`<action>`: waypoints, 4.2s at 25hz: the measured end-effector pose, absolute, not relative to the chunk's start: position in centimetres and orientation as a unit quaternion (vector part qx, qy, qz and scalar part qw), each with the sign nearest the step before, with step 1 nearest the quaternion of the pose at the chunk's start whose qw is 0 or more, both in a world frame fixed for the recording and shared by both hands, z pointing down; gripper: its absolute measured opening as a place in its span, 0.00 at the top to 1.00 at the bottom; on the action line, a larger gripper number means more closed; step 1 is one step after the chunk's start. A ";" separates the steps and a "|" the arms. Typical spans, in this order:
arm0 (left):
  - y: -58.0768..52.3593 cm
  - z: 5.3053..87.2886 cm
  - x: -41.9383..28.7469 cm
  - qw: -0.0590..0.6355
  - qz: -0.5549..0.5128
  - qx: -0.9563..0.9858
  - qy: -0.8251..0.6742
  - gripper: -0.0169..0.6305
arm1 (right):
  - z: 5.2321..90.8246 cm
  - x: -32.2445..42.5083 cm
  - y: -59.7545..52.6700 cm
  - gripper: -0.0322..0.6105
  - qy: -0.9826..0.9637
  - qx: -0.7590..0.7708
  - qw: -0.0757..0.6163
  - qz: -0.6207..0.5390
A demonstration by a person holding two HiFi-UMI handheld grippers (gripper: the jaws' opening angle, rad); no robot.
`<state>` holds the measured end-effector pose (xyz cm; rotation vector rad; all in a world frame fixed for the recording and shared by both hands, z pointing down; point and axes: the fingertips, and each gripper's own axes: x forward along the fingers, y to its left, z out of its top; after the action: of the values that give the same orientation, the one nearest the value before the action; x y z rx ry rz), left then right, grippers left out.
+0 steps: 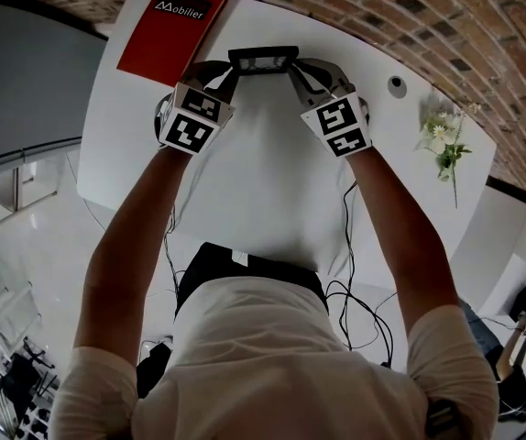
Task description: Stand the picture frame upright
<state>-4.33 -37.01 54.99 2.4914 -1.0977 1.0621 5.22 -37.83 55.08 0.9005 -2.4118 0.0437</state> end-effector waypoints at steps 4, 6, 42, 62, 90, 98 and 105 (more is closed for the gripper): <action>-36.9 55.4 -4.3 0.110 0.365 0.847 -0.369 0.93 | 55.5 5.2 -37.7 0.91 -0.899 0.335 0.282 0.016; -36.8 55.6 -4.3 0.115 0.363 0.848 -0.369 0.93 | 55.6 5.3 -37.8 0.91 -0.899 0.335 0.281 0.017; -36.0 56.2 -4.9 0.145 0.344 0.847 -0.378 0.88 | 56.1 6.0 -37.0 0.91 -0.897 0.353 0.265 0.041; -27.6 53.1 -5.9 0.211 0.250 0.863 -0.385 0.88 | 54.7 7.7 -28.1 0.91 -0.888 0.383 0.239 0.088; 8.8 42.6 -12.8 0.265 0.150 0.907 -0.290 0.98 | 44.4 1.4 7.8 0.94 -0.900 0.369 0.178 0.149; 12.6 39.9 -13.6 0.248 0.141 0.911 -0.299 0.98 | 42.0 1.2 11.9 0.94 -0.905 0.369 0.166 0.133; 14.3 38.4 -12.6 0.236 0.137 0.917 -0.291 0.98 | 40.0 1.4 13.9 0.94 -0.909 0.369 0.153 0.120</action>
<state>-12.57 14.27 38.39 2.5139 -0.7989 0.3762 1.36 13.95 40.04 1.0594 -2.6059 0.3440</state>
